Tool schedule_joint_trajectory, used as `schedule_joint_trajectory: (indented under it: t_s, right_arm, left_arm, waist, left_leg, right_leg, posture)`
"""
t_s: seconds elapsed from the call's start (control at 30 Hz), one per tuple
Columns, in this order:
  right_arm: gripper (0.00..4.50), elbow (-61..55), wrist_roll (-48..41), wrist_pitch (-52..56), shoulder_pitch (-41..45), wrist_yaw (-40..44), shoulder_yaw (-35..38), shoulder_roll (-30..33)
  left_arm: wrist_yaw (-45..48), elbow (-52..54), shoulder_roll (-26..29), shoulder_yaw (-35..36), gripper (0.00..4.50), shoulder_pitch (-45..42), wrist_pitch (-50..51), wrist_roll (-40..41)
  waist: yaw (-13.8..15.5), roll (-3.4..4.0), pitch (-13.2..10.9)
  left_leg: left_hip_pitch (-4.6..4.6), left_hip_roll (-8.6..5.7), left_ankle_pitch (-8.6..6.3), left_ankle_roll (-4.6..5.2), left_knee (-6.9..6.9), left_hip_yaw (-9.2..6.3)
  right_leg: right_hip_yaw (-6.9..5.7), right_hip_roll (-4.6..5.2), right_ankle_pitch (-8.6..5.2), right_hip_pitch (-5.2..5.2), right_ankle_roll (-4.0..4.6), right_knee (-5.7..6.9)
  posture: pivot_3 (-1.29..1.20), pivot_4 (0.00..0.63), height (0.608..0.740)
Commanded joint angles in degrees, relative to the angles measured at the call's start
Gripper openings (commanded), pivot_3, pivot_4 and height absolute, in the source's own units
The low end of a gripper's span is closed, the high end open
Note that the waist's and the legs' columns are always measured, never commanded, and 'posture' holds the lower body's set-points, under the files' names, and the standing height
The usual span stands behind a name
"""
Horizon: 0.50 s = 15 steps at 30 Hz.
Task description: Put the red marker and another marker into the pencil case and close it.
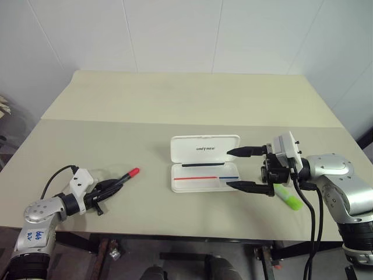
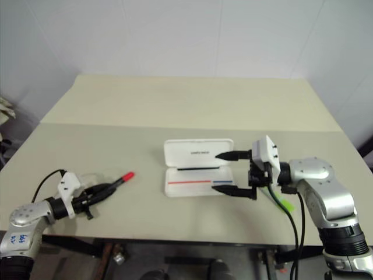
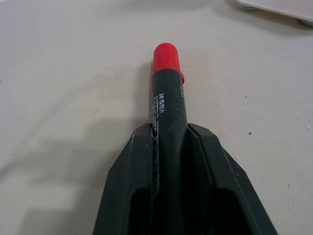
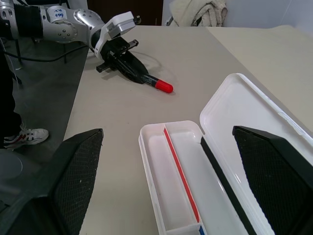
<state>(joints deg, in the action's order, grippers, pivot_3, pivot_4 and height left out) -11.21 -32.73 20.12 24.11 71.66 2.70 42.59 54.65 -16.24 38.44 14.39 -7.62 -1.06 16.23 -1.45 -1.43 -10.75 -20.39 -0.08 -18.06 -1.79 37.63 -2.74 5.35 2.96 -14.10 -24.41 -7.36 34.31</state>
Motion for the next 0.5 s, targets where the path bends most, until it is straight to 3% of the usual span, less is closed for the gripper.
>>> schedule_joint_trajectory:
  t_s: [0.03,0.3,0.5]
  right_arm:
    - [4.50,-1.1,-0.2,-0.7,0.4,-0.4,2.0,1.1]
    - [4.50,0.1,0.9,-2.0,0.3,-0.6,1.7,0.4]
    - [4.50,-0.3,1.1,-2.8,-1.0,-1.9,1.8,-0.1]
  left_arm:
    - [-0.8,2.8,-1.2,0.4,0.63,-0.5,2.5,2.7]
    - [4.9,17.3,-1.7,0.3,0.63,0.6,9.7,13.0]
    - [11.4,20.6,1.8,-4.4,0.63,-1.9,10.4,11.8]
  waist:
    - [0.0,0.00,0.0]
    - [-0.2,-0.01,0.0]
    - [-0.2,-0.02,0.0]
  left_leg:
    - [0.00,0.00,0.00,0.00,0.00,0.00]
    - [-0.13,0.04,-0.02,-0.03,-0.15,0.02]
    - [-0.11,0.04,-0.02,-0.03,-0.41,0.04]
  right_leg:
    - [0.00,0.00,0.00,0.00,0.00,0.00]
    - [0.00,0.09,0.01,-0.07,-0.03,-0.23]
    - [-0.01,-0.05,0.00,-0.12,0.00,-0.40]
  posture:
    - [0.00,0.150,0.740]
    - [0.00,0.150,0.740]
    - [0.00,0.150,0.740]
